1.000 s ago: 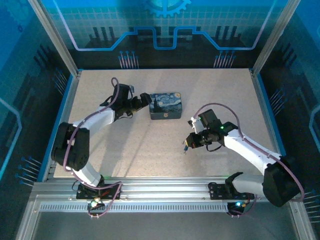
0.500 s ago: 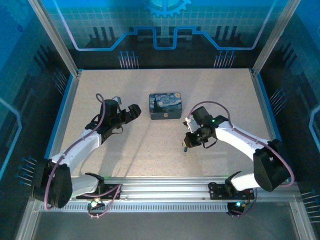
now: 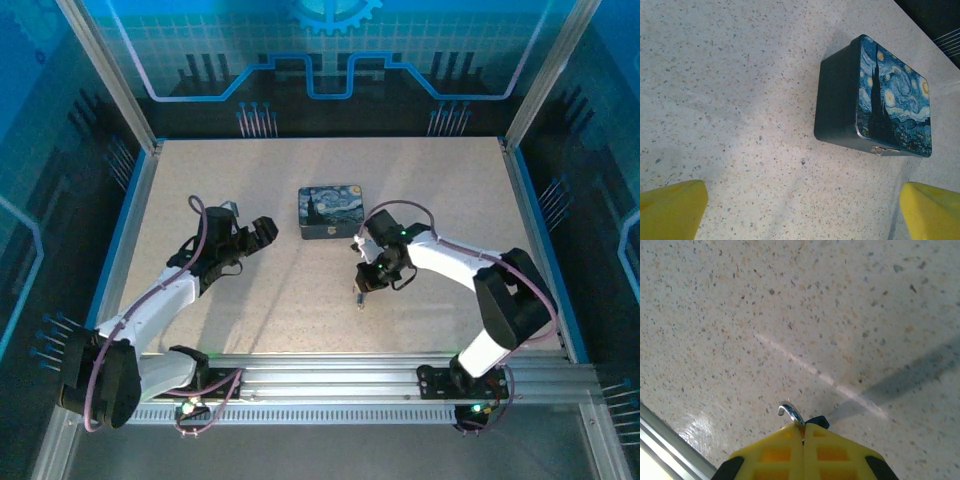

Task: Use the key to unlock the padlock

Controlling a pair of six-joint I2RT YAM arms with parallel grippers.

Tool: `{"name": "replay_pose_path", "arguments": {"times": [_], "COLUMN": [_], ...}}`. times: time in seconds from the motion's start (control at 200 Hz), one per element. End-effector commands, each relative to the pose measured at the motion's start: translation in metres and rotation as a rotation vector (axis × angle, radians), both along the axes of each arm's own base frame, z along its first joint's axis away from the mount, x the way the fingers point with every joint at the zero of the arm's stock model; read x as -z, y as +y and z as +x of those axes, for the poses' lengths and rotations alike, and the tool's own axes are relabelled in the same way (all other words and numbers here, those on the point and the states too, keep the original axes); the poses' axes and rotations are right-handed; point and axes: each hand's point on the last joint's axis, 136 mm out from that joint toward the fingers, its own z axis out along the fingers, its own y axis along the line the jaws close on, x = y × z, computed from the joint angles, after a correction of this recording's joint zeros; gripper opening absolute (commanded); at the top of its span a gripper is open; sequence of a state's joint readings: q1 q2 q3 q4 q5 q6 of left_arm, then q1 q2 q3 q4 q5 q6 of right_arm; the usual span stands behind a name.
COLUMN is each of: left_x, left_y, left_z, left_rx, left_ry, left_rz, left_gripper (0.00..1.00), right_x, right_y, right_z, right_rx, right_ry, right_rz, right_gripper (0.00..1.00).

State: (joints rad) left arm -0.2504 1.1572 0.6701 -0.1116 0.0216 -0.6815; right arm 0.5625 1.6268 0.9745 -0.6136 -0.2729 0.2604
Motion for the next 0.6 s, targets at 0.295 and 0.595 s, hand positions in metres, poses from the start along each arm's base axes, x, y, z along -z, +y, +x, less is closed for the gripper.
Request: {"name": "replay_pose_path", "arguments": {"times": [0.295,0.595], "left_x": [0.009,0.01], "left_y": [0.004,0.003], "left_z": [-0.004,-0.004], "left_rx": [-0.016,-0.01], "left_ry": [0.032,0.036], "left_rz": [0.0,-0.002], "left_gripper": [0.99,0.99], "right_x": [0.011,0.021], "right_y": [0.032,0.036], "right_z": [0.011,0.012], "right_rx": [-0.052,-0.061], "right_ry": [0.04,0.066], "right_rz": [0.059,0.058], "right_gripper": [0.0,0.0]}}
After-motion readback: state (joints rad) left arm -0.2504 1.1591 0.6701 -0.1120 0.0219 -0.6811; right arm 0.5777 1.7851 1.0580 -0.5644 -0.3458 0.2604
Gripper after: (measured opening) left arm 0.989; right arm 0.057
